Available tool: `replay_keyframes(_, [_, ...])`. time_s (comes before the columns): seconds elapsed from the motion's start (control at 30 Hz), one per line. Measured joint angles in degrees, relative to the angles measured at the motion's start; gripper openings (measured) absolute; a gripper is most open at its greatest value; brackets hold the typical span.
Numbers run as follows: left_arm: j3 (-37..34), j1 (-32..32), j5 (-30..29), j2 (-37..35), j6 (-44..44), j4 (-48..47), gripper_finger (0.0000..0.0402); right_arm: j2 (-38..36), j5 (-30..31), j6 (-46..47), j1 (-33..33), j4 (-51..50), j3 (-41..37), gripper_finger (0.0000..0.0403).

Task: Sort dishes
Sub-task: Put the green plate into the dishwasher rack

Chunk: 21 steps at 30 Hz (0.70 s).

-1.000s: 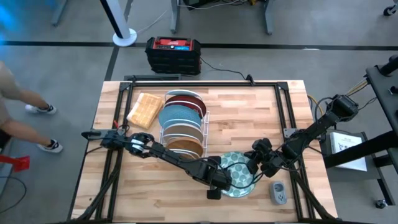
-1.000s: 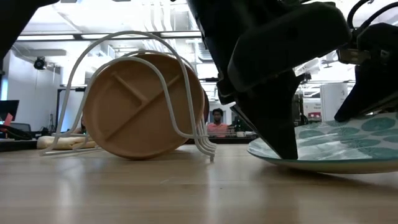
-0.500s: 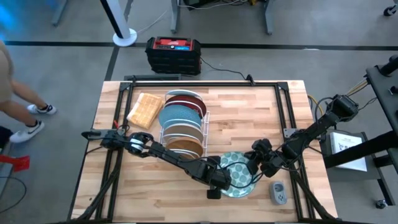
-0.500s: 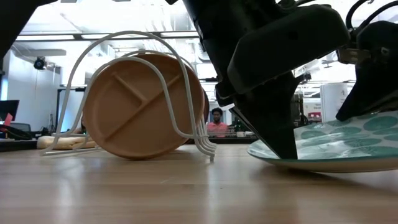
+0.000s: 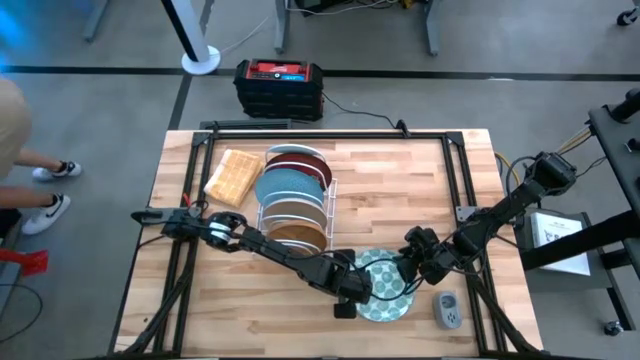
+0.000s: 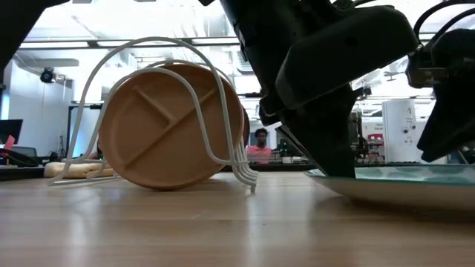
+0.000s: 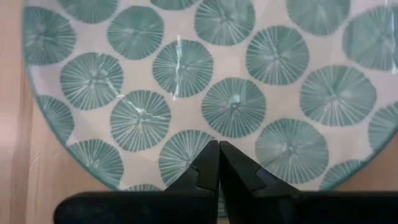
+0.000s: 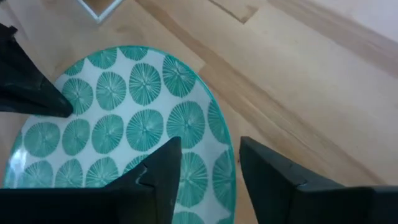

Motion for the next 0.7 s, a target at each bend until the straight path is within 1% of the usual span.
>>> replay_keyframes(0.17, [-0.1, 0.0, -0.1, 0.6, 0.0, 0.2, 0.0000, 0.0, -2.0, -0.3, 0.0, -1.0, -0.4, 0.0176])
replay_keyframes(0.27, [-0.1, 0.1, 0.1, 0.7, 0.0, 0.3, 0.0000, 0.0, -6.7, 0.4, 0.0, -4.6, -0.4, 0.0188])
replay_keyframes(0.37, [-0.1, 0.2, 0.4, 1.0, 0.0, 0.4, 0.0000, 0.0, -10.2, 2.4, 0.0, -6.1, -0.4, 0.0198])
replay_keyframes(0.57, [-0.2, 0.5, 1.0, 1.1, 0.0, 0.5, 0.0000, -0.3, -16.1, 2.7, 0.0, -6.2, -0.4, 0.0224])
replay_keyframes(0.7, [-0.3, 0.6, 1.1, 1.1, 0.0, 0.6, 0.0000, -0.5, -18.9, 2.8, 0.0, -5.0, -0.4, 0.0240])
